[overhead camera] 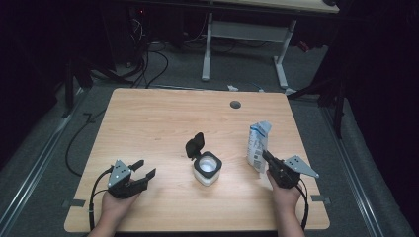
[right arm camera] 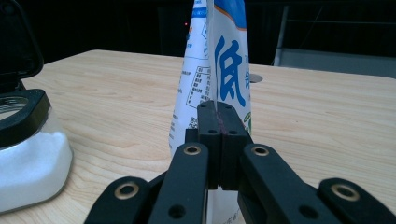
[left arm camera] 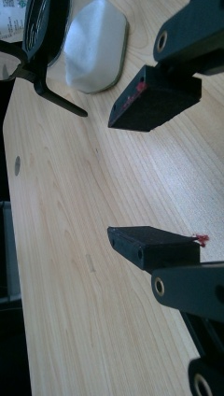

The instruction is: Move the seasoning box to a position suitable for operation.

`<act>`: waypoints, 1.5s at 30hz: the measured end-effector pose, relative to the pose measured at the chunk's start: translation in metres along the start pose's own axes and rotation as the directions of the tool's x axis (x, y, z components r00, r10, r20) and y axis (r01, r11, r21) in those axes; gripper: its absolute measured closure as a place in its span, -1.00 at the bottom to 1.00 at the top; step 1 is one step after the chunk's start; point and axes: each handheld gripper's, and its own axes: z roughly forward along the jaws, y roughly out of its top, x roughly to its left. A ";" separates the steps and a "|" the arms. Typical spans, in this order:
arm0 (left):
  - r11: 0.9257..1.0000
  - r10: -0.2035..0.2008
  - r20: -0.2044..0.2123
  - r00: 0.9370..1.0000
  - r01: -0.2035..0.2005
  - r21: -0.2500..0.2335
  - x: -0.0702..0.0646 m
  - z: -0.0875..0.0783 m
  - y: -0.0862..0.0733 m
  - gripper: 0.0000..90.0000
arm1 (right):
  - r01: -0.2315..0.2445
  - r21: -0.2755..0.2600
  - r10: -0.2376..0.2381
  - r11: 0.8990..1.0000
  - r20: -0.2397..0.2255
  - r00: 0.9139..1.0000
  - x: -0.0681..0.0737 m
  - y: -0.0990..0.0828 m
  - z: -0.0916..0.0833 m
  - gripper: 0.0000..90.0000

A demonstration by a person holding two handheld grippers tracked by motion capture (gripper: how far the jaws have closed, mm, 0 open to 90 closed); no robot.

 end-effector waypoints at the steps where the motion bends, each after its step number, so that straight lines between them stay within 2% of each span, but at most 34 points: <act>1: 1.000 0.002 0.001 1.000 -0.002 0.002 0.000 0.000 0.000 -0.08 | -0.004 0.002 0.004 1.000 -0.002 1.000 0.000 0.000 -0.001 1.00; 13: 1.000 0.003 0.006 1.000 -0.003 0.002 -0.001 0.001 0.000 -0.08 | -0.024 0.008 0.024 1.000 -0.007 1.000 0.002 -0.006 -0.009 0.99; 17: 1.000 0.004 0.007 1.000 -0.004 0.007 -0.002 0.002 -0.001 -0.08 | -0.008 0.014 0.008 1.000 -0.001 1.000 0.004 -0.007 -0.013 0.99; 45: 1.000 0.010 0.015 1.000 -0.010 0.010 -0.002 0.002 -0.001 -0.09 | -0.005 0.052 0.004 0.999 0.022 1.000 0.011 -0.016 -0.020 0.87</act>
